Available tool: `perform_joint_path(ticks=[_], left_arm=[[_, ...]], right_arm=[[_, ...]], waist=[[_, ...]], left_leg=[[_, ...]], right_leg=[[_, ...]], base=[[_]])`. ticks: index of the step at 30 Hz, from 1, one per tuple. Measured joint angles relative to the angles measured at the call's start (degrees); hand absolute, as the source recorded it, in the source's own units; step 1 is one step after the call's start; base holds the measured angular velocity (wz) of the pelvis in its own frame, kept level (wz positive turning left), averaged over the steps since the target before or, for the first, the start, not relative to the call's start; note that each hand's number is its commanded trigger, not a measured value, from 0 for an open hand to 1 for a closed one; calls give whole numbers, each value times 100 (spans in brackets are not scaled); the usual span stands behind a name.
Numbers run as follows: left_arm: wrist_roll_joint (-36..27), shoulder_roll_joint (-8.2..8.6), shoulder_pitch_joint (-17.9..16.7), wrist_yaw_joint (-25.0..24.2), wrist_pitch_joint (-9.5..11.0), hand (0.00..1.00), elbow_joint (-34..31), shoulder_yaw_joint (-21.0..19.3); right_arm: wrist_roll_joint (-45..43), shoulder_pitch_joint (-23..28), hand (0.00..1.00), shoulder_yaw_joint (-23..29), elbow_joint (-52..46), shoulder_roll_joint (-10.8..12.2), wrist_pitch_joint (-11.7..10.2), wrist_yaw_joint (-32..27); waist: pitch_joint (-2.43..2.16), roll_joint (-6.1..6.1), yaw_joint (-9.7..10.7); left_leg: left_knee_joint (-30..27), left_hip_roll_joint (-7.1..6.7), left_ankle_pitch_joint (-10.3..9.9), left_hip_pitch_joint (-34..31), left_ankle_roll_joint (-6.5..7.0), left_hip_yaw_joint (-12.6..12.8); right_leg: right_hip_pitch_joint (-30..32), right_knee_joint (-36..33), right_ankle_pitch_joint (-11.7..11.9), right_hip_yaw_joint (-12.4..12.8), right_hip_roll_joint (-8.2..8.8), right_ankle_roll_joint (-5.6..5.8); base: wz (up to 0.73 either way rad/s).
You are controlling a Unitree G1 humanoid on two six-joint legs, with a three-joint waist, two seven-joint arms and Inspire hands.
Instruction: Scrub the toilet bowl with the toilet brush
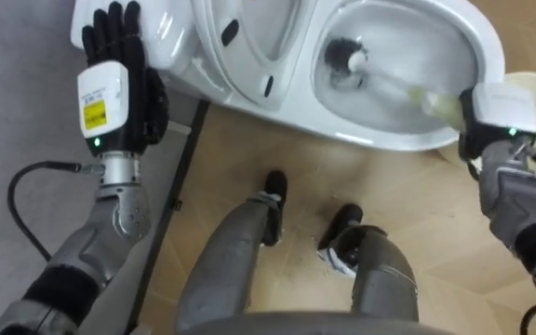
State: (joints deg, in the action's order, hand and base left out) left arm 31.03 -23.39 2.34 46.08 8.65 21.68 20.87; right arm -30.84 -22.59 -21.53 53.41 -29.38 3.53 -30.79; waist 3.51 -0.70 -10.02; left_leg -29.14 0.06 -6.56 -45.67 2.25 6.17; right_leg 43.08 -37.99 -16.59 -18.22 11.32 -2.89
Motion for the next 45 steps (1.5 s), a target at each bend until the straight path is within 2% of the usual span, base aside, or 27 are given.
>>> perform_joint_path(ticks=[1, 4, 9, 12, 14, 15, 16, 19, 22, 28, 32, 36, 42, 45], left_arm=[[15, -6, -28, 0, -36, 0, -55, -50], [141, -9, -44, 0, -222, 0, -159, -142], [234, 32, 16, -100, -331, 0, -104, -165], [246, 46, 33, -182, -399, 0, -50, -153], [244, 57, 63, -214, -454, 0, -32, -164], [232, 69, 65, -287, -466, 0, -26, -134], [232, 66, 55, -366, -464, 0, -26, -54], [224, 65, 37, -434, -456, 0, 22, -16], [220, 65, -32, -459, -455, 0, 44, -28], [224, 60, -118, -462, -454, 0, 25, -66], [212, 60, -203, -393, -439, 0, 15, -159], [-57, 57, -275, -211, -366, 0, -7, -167], [-348, 51, -295, -23, -326, 0, -50, -147], [-427, 43, -300, -4, -331, 0, -94, -103]], right_arm=[[115, -156, 100, 89, 54, -77, -61, -106], [160, -327, 100, 287, 93, -138, -150, -273], [-514, -346, 100, 427, -41, -82, -152, -280], [-848, -268, 100, 217, -295, 8, -90, -276], [-1198, -207, 100, 86, -464, 69, -69, -264], [-1391, -169, 100, -74, -572, 77, -11, -242], [-1538, -22, 100, -195, -743, 61, 107, -245], [-1647, 315, 100, -327, -1012, -67, 207, -25], [-1691, 620, 100, -374, -1389, -53, 414, 228], [-1691, 951, 100, -378, -1971, -32, 696, 734], [-1695, 1198, 100, -379, -2459, -16, 824, 1046], [-1697, 1500, 100, -379, -2991, 51, 1019, 1452], [-1678, 1589, 100, -379, -3111, 59, 1048, 1973], [-1633, 1554, 100, -391, -2914, -27, 1043, 2110]], waist=[[19, -45, 71], [7, -177, 214], [5, -192, 201], [-6, -167, 156], [-12, -99, 126], [-28, -18, 122], [-38, 56, 90], [-70, 138, -3], [-82, 193, -52], [-113, 245, -46], [-113, 246, -39], [-114, 246, 42], [-117, 251, 85], [-120, 255, 58]], left_leg=[[-15, 0, 11, -13, 14, 19], [-70, 7, 23, -13, 26, 19], [-60, 6, 54, 27, 69, 70], [-42, 23, 52, 99, 77, 120], [-35, 31, 51, 112, 75, 106], [-23, 35, 52, 123, 74, 69], [-10, 38, 51, 152, 73, 39], [147, 52, 65, 249, 41, 1], [185, 115, 59, 337, 15, 11], [271, 147, 73, 351, -69, -46], [260, 226, 46, 329, -112, -8], [254, 271, 29, 313, -140, -2], [170, 355, -1, 229, -178, -21], [129, 369, -3, 214, -182, -22]], right_leg=[[24, -37, 6, 10, 13, -7], [13, -72, 7, 19, 12, -7], [6, -69, 74, 70, 16, 15], [-43, -55, 114, 80, 15, 4], [-78, -41, 120, 45, 15, -6], [-131, 8, 126, -14, 10, -14], [-193, 50, 126, -55, 2, -13], [-315, 255, 181, -71, -80, -7], [-437, 415, 225, -82, -169, -19], [-525, 610, 239, -174, -290, -67], [-519, 679, 256, -184, -354, -109], [-518, 725, 263, -179, -403, -134], [-506, 805, 303, -169, -513, -175], [-506, 810, 308, -171, -523, -179]], base=[[-4], [0], [-6], [-9], [0], [9], [9], [-4], [-6], [3], [-6], [-3], [-3], [0]])
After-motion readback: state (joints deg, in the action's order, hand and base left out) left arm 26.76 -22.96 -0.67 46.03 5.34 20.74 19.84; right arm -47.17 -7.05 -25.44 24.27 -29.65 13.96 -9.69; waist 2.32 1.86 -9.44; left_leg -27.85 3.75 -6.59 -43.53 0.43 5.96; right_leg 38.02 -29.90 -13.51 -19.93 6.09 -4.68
